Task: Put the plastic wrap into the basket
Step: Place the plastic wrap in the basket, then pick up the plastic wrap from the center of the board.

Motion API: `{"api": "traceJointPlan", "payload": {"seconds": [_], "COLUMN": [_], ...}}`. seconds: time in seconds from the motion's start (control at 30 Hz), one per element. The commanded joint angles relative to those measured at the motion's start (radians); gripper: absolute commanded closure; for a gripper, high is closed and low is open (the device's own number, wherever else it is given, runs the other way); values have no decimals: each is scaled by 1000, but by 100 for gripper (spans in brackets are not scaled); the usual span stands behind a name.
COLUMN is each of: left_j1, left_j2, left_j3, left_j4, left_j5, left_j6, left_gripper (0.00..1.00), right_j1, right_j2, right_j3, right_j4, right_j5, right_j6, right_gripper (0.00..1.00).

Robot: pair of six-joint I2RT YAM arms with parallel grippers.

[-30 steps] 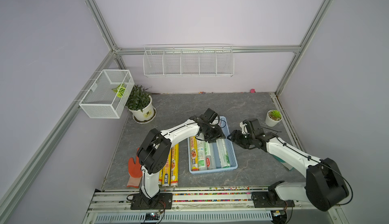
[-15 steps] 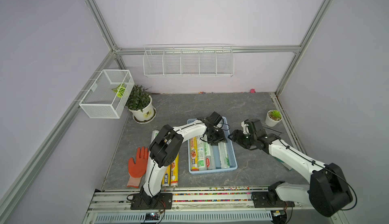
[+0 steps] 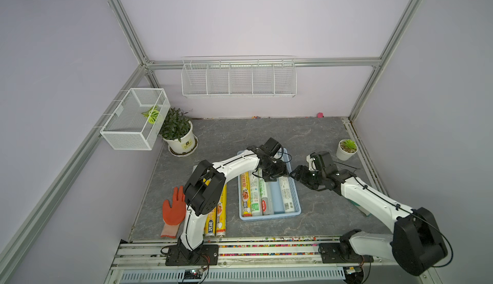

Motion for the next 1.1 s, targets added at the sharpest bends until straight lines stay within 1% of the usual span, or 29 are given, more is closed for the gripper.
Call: {"api": "traceJointPlan", "payload": {"seconds": [0.0,0.07,0.17,0.23,0.33,0.37,0.4,0.47,0.53,0.67,0.73,0.77,0.8,0.83,0.9,0.97,1.0,1.07], "left_j1": [-2,1,14,32,75,82,86,122,202,447,572,628,655,674,717,779,814,894], "left_j2": [-132,-203,-321,-398,-516,-562,-611,-699,-779,-954,-1033,-1073,-1102,-1129,-1151,-1139,-1123,-1069], "left_j3": [3,-28,-92,-154,-217,-254,-309,-408,-505,-702,-768,-805,-829,-850,-862,-869,-876,-884], "left_j4": [-36,-52,-76,-90,-159,-161,-155,-155,-173,-189,-189,-183,-169,-132,-110,-88,-64,-9], "left_j5": [-92,-174,-320,-431,-566,-619,-696,-771,-778,-719,-679,-662,-662,-648,-651,-637,-601,-495], "left_j6": [36,47,58,51,26,28,28,12,-8,-14,3,15,5,27,18,29,43,62], "left_gripper": [27,27,27,28,30,29,30,29,28,28,27,24,19,16,15,12,11,11], "right_j1": [1,2,9,42,150,195,236,303,364,481,527,550,569,588,617,638,642,643], "right_j2": [-57,-77,-82,-58,32,74,116,198,290,485,574,618,653,692,754,803,823,859], "right_j3": [39,61,117,174,323,369,405,468,549,751,847,892,930,972,1035,1081,1098,1125], "right_j4": [-17,-26,-28,-51,-161,-185,-190,-186,-197,-259,-288,-296,-305,-310,-316,-306,-302,-288], "right_j5": [14,10,-26,-17,28,43,56,74,67,80,82,83,79,78,98,91,88,48], "right_j6": [-11,-26,-66,-97,-180,-208,-230,-256,-287,-353,-378,-388,-395,-404,-404,-406,-401,-377], "right_gripper": [30,30,30,30,30,30,30,31,31,31,31,31,31,31,30,30,30,30]}}
